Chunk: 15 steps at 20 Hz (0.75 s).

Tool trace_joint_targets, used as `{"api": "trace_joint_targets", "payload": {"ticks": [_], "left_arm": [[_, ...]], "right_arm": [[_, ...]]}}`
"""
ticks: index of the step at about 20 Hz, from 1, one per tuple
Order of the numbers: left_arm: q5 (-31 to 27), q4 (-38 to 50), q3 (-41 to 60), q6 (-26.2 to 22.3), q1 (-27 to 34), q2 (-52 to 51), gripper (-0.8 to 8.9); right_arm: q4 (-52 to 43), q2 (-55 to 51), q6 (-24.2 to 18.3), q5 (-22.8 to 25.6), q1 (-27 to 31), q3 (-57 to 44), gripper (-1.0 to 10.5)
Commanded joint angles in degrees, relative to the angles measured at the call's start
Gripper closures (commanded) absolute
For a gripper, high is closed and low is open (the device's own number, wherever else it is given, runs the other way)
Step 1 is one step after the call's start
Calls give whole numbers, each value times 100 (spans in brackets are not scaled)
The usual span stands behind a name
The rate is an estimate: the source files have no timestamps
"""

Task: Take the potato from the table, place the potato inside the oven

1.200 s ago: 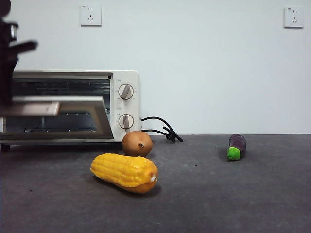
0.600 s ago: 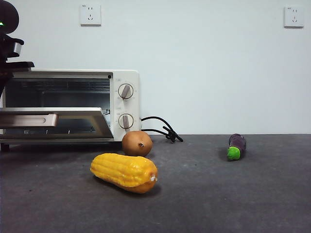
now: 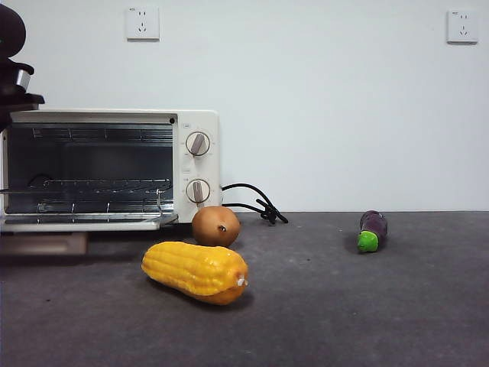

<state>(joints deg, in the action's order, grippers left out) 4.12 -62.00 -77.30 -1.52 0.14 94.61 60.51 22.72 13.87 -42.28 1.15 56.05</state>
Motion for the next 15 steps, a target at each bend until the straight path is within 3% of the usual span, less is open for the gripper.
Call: {"api": "trace_joint_targets", "payload": {"ticks": [1,3,4,6,8,12,15], "left_arm": [[466,-2,-15,-85,-26,0,819],[835,33,-13,-201,-39,-155,819],[909,61,-15,-219,-57,-297,819],[984,160,-15,-280,-59,-680,819],[979,162,-15,-393,-61,-1222,819],[979,203,-13,-409,-57,-2496,819],[979,201,-15,-407,-59,-3390,819]], "right_arm": [[-175,0,-63,-179,4,4,946],[-553,50,74,-553,4,4,946],[-811,157,243,-1036,4,4,946],[-1480,501,723,-1484,2,7,940],[-1985,885,979,-1539,-4,90,866],[-2201,1794,999,-1523,-55,632,819],[-2264,2638,997,-1285,-619,1392,751]]}}
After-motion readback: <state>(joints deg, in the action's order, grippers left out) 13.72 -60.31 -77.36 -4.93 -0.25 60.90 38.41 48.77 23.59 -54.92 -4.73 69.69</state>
